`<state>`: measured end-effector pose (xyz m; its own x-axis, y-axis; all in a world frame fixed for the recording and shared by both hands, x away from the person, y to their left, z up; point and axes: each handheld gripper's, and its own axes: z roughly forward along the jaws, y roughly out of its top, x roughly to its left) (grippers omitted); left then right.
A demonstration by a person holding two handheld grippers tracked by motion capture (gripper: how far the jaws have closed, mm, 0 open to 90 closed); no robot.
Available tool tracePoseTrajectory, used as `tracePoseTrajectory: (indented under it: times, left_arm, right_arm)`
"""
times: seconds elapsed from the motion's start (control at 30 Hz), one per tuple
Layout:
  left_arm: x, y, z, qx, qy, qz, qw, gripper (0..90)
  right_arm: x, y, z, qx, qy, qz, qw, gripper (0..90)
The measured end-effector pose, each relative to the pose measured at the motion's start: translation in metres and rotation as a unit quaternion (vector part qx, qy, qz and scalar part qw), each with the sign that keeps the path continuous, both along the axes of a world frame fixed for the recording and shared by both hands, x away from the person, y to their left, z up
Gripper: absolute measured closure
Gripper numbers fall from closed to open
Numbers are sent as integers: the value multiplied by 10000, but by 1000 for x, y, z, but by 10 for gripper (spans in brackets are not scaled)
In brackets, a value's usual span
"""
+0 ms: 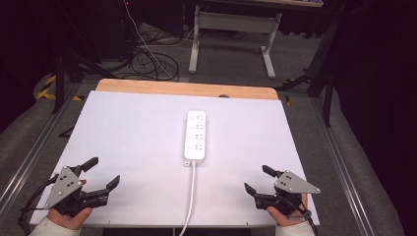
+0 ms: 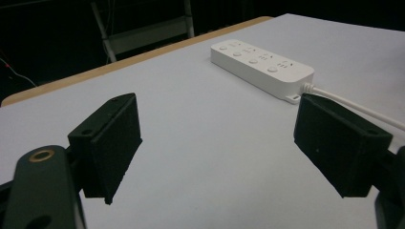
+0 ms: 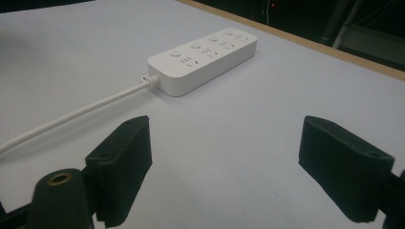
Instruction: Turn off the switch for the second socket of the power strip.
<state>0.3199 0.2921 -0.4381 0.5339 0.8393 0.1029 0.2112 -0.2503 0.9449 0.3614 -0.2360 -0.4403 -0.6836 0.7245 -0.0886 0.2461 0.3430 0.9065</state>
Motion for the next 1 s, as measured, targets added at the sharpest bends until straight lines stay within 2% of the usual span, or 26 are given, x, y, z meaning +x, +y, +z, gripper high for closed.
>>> tracePoseTrajectory:
  times: [0.47,0.8,0.83,1.0]
  left_arm:
    - [-2,-2,1,231,-140,32,9996,170]
    - [-2,0,2,214,-153,74,9996,170]
    - [-2,-1,2,210,-139,83,9996,170]
    - [-3,0,3,211,-154,109,9996,171]
  right_arm:
    - [0,1,0,-18,13,30,10000,191]
    - [0,4,2,-68,9,73,9999,215]
    - [0,5,3,-112,5,89,9999,240]
    - [2,10,12,-199,48,173,9996,253]
